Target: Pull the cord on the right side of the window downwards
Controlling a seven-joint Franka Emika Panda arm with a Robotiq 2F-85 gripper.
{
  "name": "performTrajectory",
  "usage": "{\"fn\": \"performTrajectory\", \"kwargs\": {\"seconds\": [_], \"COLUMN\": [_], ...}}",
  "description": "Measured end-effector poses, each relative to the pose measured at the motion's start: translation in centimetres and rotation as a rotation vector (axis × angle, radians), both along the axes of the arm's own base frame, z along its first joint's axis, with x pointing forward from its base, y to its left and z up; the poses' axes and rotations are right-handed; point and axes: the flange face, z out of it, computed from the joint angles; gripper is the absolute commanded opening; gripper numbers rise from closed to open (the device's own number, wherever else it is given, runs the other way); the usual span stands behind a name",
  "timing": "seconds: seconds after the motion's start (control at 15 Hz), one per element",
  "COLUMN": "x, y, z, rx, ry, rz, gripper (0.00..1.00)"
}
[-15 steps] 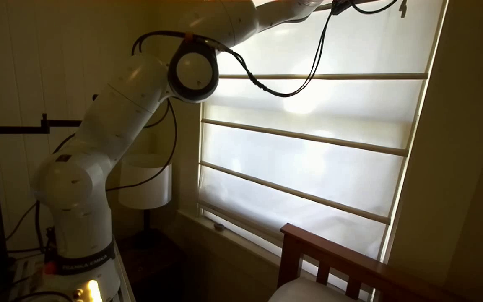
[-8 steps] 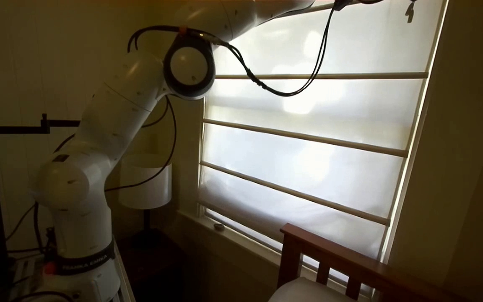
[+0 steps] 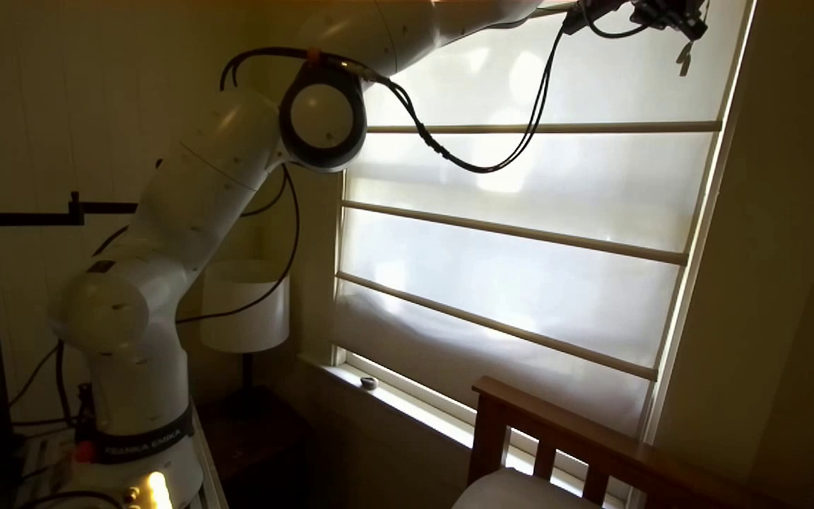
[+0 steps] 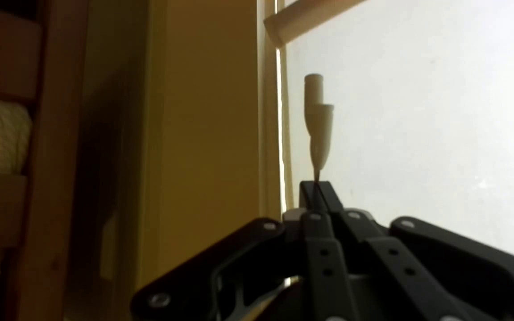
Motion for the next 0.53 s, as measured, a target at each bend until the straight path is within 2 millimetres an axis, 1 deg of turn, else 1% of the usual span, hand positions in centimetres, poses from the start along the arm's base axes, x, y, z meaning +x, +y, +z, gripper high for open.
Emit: {"fn": "performTrajectory", "kwargs": {"seconds": [0.2,0.47,0.53], "x": [-0.15,-0.22,-0.22], "y": [-0.13,-0.31,-0.30], "z": [-0.33,-0.35,-0.35], "rx": [0.054,0.064,0.064], "ry": [0.010,0.006,0.006], "rz": [-0.024,-0.029,-0.029], "gripper": [0.02,0.02,0.00]}}
